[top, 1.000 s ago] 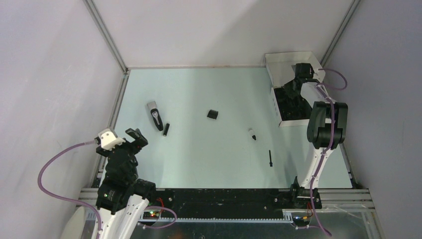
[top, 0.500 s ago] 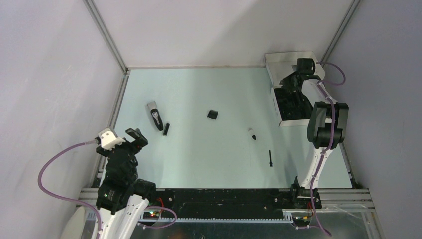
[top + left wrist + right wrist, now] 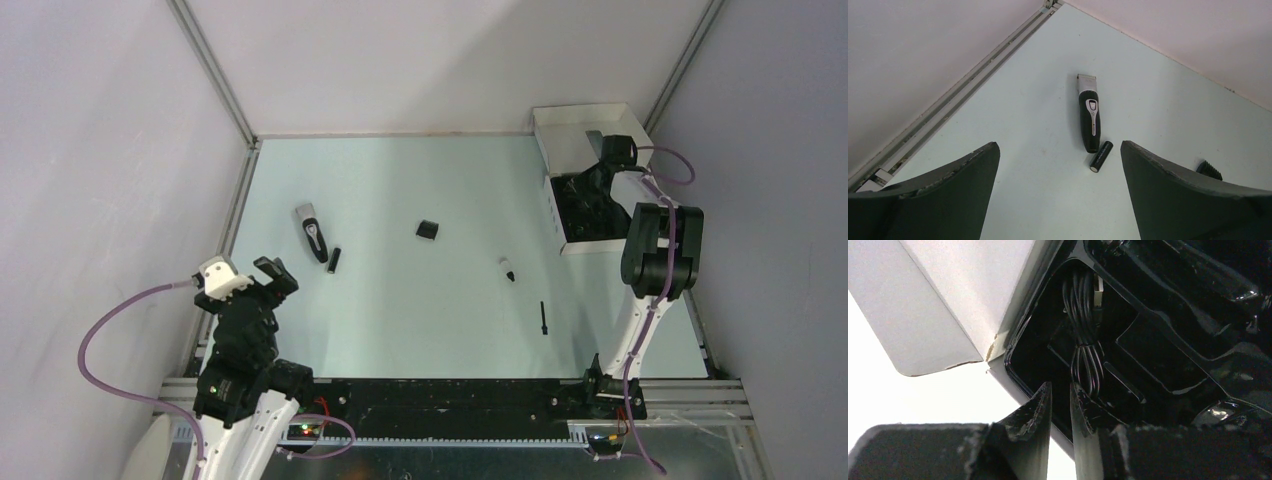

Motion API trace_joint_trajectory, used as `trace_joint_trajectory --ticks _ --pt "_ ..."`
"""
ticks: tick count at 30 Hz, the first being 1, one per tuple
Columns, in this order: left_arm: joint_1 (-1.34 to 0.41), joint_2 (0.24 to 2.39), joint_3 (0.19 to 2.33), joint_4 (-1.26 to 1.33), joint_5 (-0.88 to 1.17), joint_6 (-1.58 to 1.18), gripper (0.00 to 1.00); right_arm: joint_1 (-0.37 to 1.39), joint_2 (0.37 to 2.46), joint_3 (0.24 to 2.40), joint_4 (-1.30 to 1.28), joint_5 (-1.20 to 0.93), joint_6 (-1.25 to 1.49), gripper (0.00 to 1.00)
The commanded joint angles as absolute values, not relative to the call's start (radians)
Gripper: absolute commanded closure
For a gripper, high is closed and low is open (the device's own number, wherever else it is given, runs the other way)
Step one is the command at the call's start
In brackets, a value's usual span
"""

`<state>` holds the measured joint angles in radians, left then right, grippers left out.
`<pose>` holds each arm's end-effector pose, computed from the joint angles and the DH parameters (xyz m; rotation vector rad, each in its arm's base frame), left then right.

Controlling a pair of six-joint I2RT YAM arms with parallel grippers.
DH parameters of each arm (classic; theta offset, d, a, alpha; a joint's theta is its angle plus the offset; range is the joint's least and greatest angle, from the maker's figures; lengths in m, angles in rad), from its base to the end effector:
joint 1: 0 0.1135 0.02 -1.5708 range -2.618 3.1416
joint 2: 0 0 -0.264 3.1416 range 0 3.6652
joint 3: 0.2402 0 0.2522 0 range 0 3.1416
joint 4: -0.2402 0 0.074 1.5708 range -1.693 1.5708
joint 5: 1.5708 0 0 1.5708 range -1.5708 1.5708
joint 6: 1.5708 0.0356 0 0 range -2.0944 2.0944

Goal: Sort the hair-cutting tools

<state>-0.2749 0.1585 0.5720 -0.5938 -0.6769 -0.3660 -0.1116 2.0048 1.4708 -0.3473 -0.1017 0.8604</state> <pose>0.0634 0.0053 0.2903 -0.5568 1.6194 0.1172 0.4397 -0.0456 0.1956 1.1270 2.2312 0.4466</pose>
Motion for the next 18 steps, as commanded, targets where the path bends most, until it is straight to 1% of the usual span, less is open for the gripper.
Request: trace_joint_trajectory --ticks 1,7,12,18 --pt "-0.280 0.176 0.583 -0.575 -0.672 -0.359 0.02 -0.109 1.948 1.487 -0.345 -0.126 0.805 0.75" --pt "-0.279 0.179 0.582 -0.575 -0.673 -0.359 0.02 -0.111 1.931 1.555 -0.402 -0.085 0.740 0.73" --pt "-0.279 0.180 0.586 -0.579 -0.675 -0.359 0.02 -0.118 1.930 1.571 -0.402 -0.041 0.721 0.72" --pt "-0.279 0.176 0.586 -0.582 -0.678 -0.359 0.02 -0.136 1.993 1.653 -0.384 -0.024 0.714 0.73"
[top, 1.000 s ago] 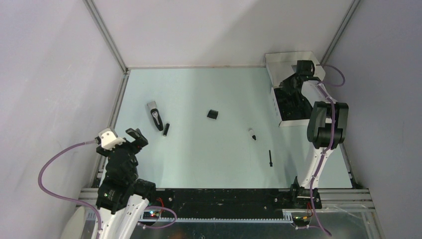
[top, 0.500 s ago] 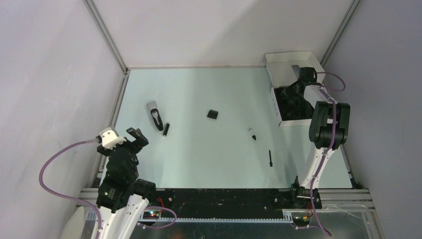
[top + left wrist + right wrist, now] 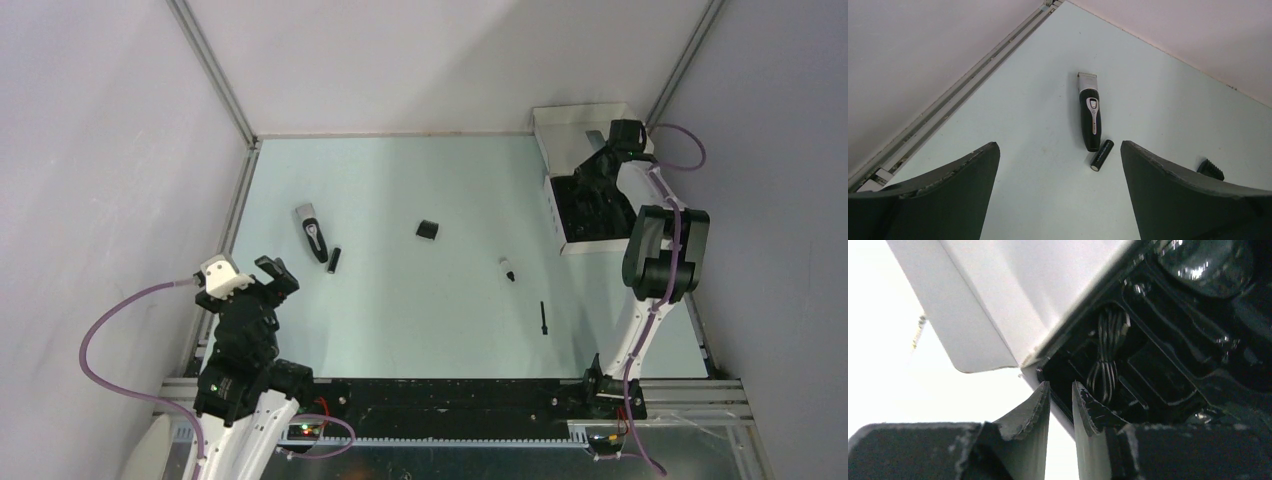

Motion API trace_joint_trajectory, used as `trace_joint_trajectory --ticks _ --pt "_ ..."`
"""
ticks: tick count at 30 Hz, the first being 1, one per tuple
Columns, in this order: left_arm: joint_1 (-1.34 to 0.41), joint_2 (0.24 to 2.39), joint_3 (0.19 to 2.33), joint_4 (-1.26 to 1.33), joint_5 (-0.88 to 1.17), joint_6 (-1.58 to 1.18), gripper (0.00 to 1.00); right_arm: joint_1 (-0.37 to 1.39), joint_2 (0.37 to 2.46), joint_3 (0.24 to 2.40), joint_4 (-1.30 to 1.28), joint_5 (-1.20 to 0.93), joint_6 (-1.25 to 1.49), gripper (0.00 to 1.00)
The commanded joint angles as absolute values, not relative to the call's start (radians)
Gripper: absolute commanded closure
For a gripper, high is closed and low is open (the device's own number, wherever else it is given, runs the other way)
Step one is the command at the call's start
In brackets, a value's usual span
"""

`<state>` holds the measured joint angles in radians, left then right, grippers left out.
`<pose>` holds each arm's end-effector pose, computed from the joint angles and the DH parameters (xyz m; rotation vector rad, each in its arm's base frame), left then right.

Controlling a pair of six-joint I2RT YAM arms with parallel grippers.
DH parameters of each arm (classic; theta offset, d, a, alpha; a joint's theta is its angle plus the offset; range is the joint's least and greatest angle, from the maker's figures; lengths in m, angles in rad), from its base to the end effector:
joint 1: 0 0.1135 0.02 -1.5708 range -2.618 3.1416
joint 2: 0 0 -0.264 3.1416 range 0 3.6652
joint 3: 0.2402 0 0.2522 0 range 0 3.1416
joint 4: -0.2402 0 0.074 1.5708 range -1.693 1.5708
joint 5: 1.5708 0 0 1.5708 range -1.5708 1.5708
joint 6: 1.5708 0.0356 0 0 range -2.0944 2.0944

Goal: Sort the hair-cutting tools

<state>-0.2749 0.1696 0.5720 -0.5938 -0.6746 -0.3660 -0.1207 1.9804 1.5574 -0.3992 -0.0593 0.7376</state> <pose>0.0653 0.0047 0.2898 -0.5531 1.6301 0.1208 0.4447 -0.0518 0.2296 0.9820 2.2139 0.3572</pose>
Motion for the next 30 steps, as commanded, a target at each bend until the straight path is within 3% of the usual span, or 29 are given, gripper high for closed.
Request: trace_joint_trajectory --ticks 1,20,30 --pt "-0.279 0.176 0.587 -0.584 -0.678 -0.360 0.02 -0.140 2.002 1.660 -0.382 -0.023 0.717 0.73" --pt "-0.279 0.173 0.592 -0.599 -0.665 -0.377 0.02 -0.169 2.061 1.588 -0.357 -0.005 0.746 0.78" --pt "-0.279 0.169 0.590 -0.572 -0.646 -0.373 0.02 -0.117 1.832 1.560 -0.481 0.036 0.625 0.66"
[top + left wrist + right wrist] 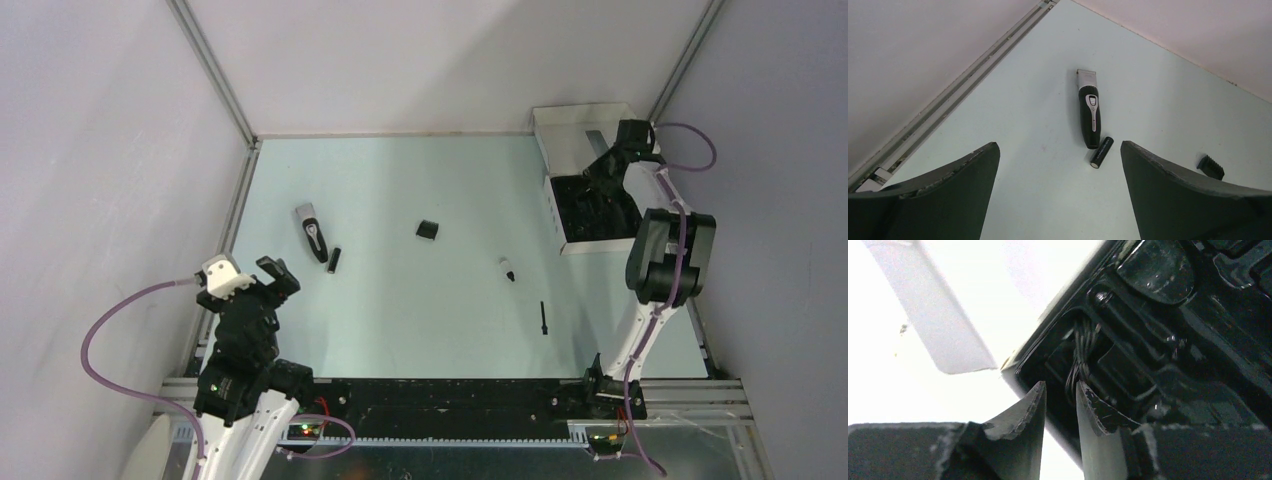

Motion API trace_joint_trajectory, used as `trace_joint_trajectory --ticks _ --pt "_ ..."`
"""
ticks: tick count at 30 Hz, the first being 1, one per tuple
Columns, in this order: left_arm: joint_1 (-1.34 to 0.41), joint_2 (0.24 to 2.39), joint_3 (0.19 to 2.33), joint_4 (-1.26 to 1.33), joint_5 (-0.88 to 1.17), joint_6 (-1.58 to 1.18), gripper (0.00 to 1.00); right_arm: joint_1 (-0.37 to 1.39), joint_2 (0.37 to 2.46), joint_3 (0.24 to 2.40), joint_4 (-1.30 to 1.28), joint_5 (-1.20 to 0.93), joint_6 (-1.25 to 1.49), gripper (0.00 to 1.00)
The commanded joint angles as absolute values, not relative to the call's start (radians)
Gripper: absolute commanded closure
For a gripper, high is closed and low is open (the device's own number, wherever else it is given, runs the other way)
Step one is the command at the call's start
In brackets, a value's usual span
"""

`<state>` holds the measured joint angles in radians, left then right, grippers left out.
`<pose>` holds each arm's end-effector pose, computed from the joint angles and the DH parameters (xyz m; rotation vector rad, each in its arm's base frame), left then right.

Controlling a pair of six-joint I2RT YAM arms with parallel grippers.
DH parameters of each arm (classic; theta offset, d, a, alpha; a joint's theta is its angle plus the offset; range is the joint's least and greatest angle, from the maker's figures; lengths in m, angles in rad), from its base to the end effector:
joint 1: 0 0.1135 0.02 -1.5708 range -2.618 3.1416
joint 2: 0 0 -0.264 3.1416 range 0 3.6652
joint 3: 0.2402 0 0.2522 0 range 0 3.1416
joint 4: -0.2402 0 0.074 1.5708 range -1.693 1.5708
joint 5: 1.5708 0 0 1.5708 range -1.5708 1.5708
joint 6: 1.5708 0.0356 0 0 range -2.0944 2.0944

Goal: Sort the hair-cutting tools

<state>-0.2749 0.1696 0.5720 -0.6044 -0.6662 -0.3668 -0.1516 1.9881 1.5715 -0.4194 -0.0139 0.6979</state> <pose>0.0653 0.0045 0.2887 -0.5462 1.6422 0.1183 0.4437 -0.0673 0.2293 0.9931 2.2115 0.2679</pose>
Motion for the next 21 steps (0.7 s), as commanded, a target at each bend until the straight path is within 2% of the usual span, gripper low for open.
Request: trace_joint_trajectory --ticks 1,6,10,21 --pt "-0.279 0.166 0.587 -0.564 -0.640 -0.368 0.02 -0.098 1.793 1.540 -0.504 0.040 0.616 0.62" --pt "-0.279 0.189 0.596 -0.553 -0.624 -0.353 0.02 0.012 1.653 1.448 -0.624 0.095 0.527 0.49" --pt "-0.279 0.207 0.597 -0.562 -0.614 -0.360 0.02 0.107 1.566 1.356 -0.708 0.112 0.487 0.45" --pt "-0.280 0.207 0.581 -0.542 -0.554 -0.335 0.02 0.313 1.475 1.213 -0.807 0.091 0.484 0.43"
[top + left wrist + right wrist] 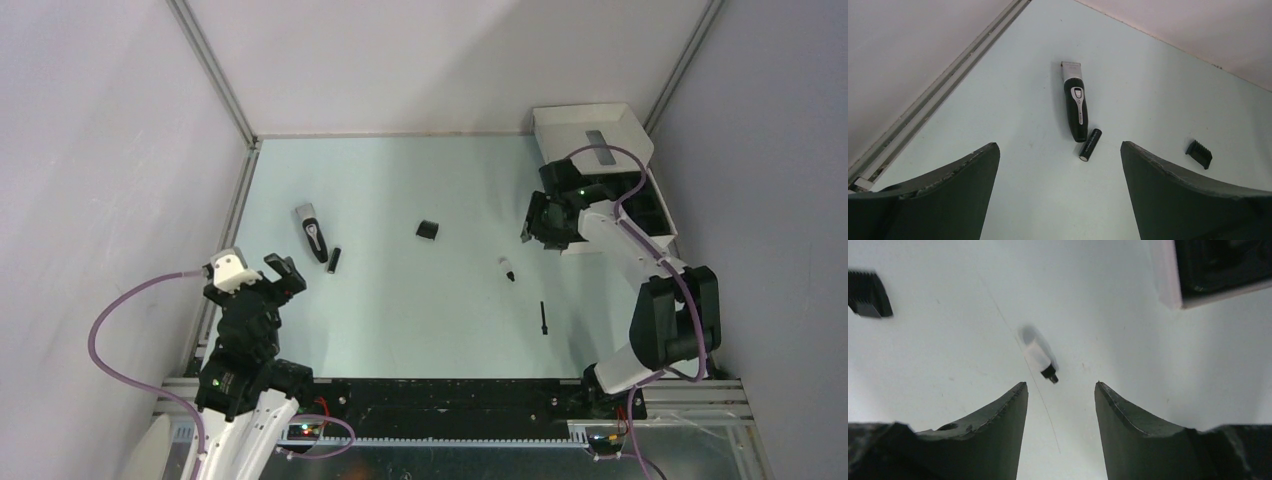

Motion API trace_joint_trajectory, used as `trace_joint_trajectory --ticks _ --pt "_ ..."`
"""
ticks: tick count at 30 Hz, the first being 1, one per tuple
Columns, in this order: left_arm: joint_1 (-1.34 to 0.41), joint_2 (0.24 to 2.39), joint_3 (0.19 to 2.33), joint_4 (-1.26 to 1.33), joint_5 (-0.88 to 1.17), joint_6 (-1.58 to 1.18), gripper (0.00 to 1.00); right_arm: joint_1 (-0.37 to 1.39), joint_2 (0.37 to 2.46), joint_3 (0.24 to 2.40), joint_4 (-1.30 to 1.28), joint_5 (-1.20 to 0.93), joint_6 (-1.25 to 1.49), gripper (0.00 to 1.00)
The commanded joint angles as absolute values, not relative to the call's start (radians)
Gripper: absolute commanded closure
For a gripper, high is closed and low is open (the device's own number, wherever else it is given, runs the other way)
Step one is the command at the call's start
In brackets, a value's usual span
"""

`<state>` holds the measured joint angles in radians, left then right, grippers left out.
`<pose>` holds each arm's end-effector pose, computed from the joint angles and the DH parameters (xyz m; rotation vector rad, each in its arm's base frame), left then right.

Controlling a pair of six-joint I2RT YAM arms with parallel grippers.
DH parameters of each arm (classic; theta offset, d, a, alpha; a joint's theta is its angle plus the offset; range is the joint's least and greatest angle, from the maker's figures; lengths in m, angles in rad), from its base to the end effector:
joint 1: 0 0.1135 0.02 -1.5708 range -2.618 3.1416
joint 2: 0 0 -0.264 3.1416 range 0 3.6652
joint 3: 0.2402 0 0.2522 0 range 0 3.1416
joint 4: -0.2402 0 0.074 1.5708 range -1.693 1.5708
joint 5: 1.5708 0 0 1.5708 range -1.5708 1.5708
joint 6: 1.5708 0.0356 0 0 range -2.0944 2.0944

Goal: Sort the hair-cutting tools

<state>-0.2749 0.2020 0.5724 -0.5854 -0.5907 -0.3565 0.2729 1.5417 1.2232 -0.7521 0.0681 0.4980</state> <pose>0.0720 0.0003 0.2890 -0.4852 1.6808 0.0666 0.3052 0.0829 0.2616 0.3203 2.6286 0.1707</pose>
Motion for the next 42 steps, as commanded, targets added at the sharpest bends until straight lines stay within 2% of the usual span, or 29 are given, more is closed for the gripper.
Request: trace_joint_trajectory --ticks 1,13,23,35,42 --pt "-0.280 0.209 0.582 -0.541 -0.553 -0.338 0.02 0.321 1.464 1.198 -0.826 0.105 0.487 0.43" --pt "-0.280 0.207 0.565 -0.515 -0.535 -0.330 0.02 0.321 1.315 0.971 -0.986 0.134 0.596 0.46" --pt "-0.294 0.214 0.558 -0.501 -0.533 -0.317 0.02 0.329 1.305 0.809 -0.906 0.027 0.640 0.49" --pt "-0.311 0.216 0.551 -0.492 -0.535 -0.302 0.02 0.380 1.389 0.877 -0.637 -0.037 0.551 0.49" --pt "-0.316 0.219 0.551 -0.493 -0.530 -0.299 0.02 0.390 1.516 0.934 -0.489 -0.036 0.509 0.50"
